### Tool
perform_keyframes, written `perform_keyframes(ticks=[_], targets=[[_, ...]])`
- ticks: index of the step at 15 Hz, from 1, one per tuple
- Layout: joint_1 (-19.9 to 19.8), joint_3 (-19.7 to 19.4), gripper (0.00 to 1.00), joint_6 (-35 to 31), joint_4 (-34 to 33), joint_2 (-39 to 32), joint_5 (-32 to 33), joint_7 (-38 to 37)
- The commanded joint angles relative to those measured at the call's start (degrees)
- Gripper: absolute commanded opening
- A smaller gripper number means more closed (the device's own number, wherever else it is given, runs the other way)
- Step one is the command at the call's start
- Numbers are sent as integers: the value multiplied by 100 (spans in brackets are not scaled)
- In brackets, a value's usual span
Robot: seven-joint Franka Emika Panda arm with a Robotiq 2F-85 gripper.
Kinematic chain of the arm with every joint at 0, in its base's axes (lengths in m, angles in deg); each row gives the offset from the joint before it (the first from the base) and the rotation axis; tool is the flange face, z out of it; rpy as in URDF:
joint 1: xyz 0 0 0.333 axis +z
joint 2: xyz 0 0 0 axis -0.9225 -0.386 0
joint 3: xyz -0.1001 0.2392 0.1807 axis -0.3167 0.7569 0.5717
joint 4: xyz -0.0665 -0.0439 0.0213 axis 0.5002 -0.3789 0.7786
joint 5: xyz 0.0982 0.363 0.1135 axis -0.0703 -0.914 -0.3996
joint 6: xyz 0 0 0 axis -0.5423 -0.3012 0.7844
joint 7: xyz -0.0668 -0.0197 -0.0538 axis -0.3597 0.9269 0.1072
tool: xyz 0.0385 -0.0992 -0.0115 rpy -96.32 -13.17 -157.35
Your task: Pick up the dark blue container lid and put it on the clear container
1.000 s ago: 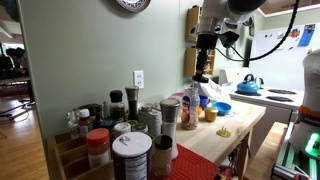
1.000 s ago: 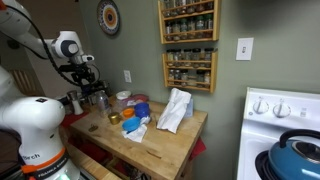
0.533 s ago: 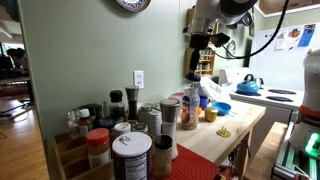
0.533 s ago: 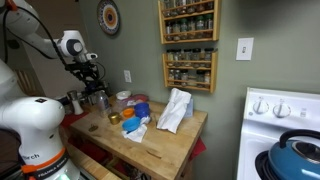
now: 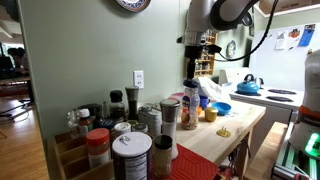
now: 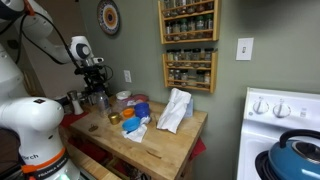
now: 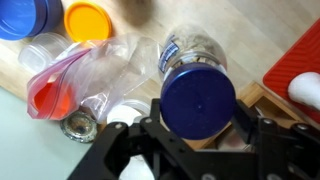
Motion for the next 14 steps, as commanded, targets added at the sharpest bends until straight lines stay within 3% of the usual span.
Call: perform_keyframes(ticks=[1, 9, 14], targets=[[-34, -29, 45, 41, -102, -165, 188, 5], [32, -75, 45, 507, -195, -129, -89, 275], [77, -51, 45, 465, -181, -173, -240, 269]])
